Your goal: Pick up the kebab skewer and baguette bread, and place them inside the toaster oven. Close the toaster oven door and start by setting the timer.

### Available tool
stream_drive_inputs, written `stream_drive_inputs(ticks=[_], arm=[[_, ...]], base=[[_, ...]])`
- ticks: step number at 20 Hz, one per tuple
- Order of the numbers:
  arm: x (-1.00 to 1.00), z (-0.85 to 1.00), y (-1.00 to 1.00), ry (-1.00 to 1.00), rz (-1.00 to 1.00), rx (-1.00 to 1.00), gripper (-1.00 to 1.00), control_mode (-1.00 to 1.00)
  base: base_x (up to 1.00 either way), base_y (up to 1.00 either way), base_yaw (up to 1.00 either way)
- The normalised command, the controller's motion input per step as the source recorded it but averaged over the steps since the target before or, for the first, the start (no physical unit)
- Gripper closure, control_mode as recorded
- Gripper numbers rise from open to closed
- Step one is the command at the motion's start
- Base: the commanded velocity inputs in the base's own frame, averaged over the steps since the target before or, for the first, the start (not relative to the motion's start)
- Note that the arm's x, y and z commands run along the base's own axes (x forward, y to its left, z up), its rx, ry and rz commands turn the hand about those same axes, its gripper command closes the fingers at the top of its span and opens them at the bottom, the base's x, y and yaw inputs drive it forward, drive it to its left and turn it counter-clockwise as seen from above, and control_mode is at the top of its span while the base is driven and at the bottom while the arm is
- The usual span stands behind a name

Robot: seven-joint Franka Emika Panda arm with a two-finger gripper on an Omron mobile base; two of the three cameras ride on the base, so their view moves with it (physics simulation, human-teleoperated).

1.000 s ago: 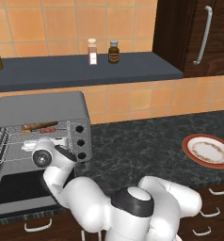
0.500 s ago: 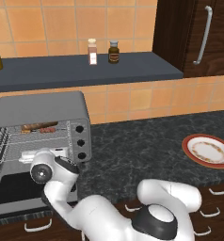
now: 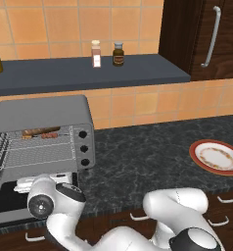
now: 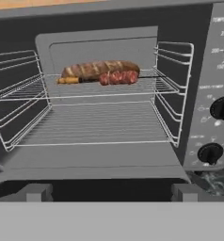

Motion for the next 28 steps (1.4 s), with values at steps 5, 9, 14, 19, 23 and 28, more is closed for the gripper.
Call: stream_drive_inputs(ticks=[5, 9, 14, 19, 23, 28], arm=[[-0.79, -0.02, 0.12, 0.06, 0.00, 0.00, -1.00, -1.00], [-0.79, -0.11, 0.10, 0.07, 0.00, 0.00, -1.00, -1.00], [-0.63, -0.24, 0.10, 0.08, 0.00, -0.01, -1.00, -1.00], [-0.30, -0.20, 0.04, 0.01, 0.01, -0.01, -1.00, -1.00], [-0.12, -0.19, 0.01, 0.00, 0.01, 0.00, -1.00, -1.00], [0.00, -0.26, 0.00, 0.00, 0.01, 0.00, -1.00, -1.00]], base=[[0.00, 0.00, 0.00], [0.00, 0.00, 0.00], [0.00, 0.00, 0.00], [0.00, 0.00, 0.00], [0.00, 0.00, 0.00], [0.00, 0.00, 0.00]])
